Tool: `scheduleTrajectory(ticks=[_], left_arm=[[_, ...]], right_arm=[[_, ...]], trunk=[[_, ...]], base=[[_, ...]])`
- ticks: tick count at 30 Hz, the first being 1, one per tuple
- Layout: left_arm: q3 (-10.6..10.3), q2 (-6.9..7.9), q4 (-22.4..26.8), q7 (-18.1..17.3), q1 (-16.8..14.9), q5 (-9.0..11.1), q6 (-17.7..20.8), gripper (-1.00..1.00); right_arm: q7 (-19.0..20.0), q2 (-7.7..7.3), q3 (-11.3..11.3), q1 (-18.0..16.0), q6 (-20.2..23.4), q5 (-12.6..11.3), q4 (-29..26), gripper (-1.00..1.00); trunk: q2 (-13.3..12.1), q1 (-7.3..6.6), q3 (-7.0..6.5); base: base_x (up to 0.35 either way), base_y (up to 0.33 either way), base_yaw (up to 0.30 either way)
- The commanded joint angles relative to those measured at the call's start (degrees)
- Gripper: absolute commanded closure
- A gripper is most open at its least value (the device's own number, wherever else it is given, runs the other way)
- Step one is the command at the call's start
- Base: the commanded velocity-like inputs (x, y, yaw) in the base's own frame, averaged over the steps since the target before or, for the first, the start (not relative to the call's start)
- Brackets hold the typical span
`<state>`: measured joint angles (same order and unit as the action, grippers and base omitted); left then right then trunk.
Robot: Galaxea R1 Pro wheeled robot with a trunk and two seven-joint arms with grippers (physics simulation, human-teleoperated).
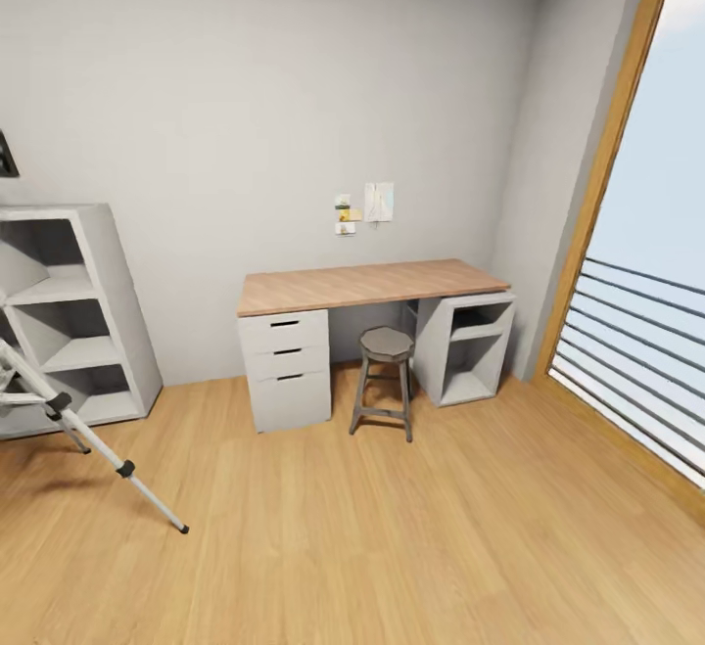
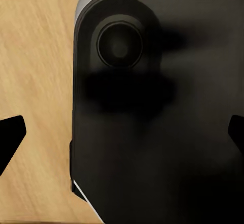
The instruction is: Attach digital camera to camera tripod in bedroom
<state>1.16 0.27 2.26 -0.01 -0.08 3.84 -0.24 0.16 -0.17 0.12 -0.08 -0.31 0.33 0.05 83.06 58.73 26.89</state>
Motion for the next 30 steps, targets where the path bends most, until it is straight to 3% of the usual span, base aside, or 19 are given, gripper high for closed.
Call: scheduleTrajectory(ticks=[1, 10, 21, 30], left_arm=[[0.06, -0.01, 0.03, 0.00, -0.01, 0.46, -0.03, -1.00], [-0.01, -0.01, 0.03, -0.06, -0.01, 0.62, -0.03, -1.00], [0.06, -0.15, 0.09, -0.07, -0.01, 0.55, -0.03, -1.00], [0.07, -0.15, 0.15, -0.08, -0.01, 0.48, -0.10, -1.00]], right_arm=[[0.02, -0.01, 0.02, -0.01, -0.03, 0.03, 0.01, -1.00], [0.00, 0.01, -0.02, -0.01, -0.12, 0.23, 0.01, -1.00], [-0.52, 0.08, -0.13, -0.01, -4.98, -0.21, 0.18, -1.00], [-0.66, 0.08, -0.35, -0.01, -6.13, -0.81, 0.39, -1.00]], trunk=[[0.02, 0.00, 0.04], [0.02, 0.00, 0.04], [0.02, 0.00, 0.04], [0.02, 0.00, 0.04]], base=[[0.000, 0.000, 0.273], [0.000, 0.000, 0.273], [0.000, 0.000, 0.273], [0.000, 0.000, 0.275]])
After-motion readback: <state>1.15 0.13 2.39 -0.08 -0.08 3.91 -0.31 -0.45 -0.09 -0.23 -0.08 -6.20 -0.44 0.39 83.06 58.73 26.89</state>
